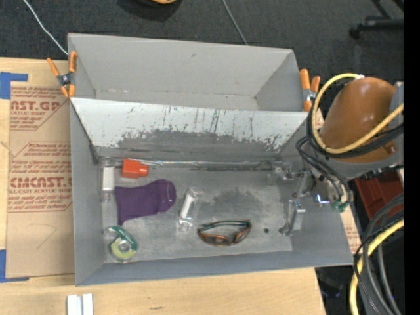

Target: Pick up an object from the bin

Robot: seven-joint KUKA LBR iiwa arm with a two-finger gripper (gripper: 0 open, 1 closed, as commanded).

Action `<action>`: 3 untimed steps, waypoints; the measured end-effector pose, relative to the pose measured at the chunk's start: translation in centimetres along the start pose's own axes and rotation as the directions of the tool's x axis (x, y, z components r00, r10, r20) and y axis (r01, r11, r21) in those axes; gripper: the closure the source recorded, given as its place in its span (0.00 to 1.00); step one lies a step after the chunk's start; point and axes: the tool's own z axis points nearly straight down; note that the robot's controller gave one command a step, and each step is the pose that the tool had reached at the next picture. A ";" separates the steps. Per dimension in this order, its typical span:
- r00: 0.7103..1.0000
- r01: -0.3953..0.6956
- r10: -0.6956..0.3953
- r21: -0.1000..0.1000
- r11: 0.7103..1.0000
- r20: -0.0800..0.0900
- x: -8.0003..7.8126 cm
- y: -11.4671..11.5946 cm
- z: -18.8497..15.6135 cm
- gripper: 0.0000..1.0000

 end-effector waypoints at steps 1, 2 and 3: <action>1.000 0.002 -0.002 0.001 1.000 0.008 -0.2 0.0 -0.4 0.00; 0.978 0.208 -0.208 0.001 0.978 0.005 -1.8 6.9 6.8 0.00; 0.979 0.201 -0.201 0.001 0.980 0.006 0.6 8.7 9.4 0.00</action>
Offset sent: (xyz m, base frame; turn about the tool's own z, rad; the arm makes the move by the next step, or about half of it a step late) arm 0.0185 0.0795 -0.0803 -0.2443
